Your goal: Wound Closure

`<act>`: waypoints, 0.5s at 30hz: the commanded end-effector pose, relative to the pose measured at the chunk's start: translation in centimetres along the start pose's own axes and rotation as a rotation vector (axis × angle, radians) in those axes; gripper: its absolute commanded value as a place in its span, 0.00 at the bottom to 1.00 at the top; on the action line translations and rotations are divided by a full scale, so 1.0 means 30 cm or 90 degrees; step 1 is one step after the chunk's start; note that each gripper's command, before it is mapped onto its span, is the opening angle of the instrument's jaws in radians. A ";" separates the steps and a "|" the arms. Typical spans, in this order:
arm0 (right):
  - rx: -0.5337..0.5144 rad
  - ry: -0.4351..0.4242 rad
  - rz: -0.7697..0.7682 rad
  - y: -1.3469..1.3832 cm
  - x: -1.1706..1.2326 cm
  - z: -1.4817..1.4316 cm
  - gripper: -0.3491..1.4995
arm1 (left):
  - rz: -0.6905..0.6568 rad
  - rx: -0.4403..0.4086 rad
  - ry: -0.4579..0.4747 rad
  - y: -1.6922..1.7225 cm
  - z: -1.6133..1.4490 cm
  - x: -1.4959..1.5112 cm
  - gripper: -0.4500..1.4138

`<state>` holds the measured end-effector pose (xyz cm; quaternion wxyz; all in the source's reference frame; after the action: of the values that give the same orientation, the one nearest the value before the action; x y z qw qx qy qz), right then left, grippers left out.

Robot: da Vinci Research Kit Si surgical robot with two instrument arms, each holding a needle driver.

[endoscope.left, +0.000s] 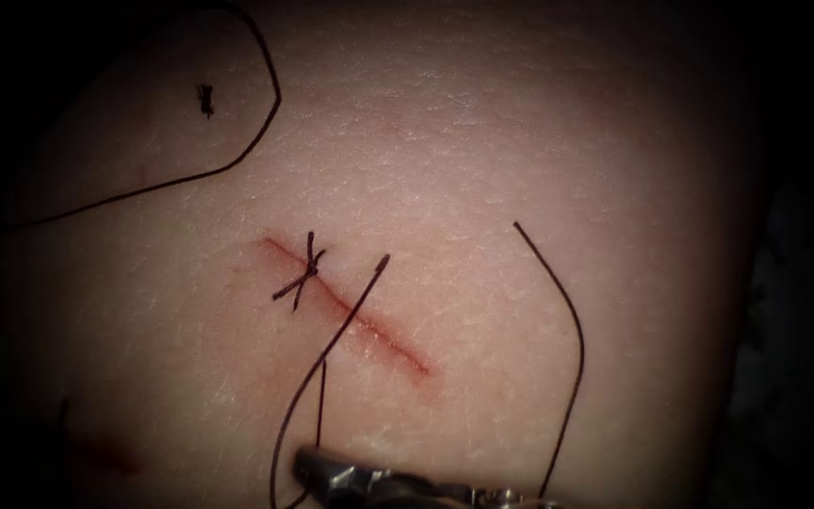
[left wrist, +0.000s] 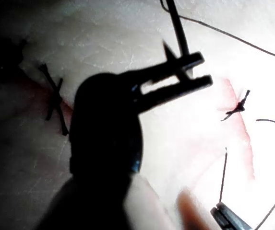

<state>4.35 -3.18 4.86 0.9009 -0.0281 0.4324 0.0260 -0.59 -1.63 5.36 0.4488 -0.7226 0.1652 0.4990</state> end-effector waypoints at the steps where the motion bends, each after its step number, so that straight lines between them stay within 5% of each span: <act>1: 0.010 0.009 -0.001 -0.0082 0.0073 0.0004 0.00 | -0.002 0.002 -0.001 0.001 -0.002 -0.003 0.00; 8: 0.042 0.041 -0.020 -0.0228 0.0349 -0.0098 0.00 | -0.002 0.004 -0.001 0.001 -0.002 -0.003 0.00; 15: 0.049 0.053 -0.041 -0.0268 0.0489 -0.0139 0.00 | -0.002 0.004 -0.001 0.001 -0.002 -0.003 0.00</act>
<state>4.91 -3.90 3.44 0.8835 -0.0100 0.4679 -0.0212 -0.59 -1.62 5.36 0.4508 -0.7216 0.1670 0.4982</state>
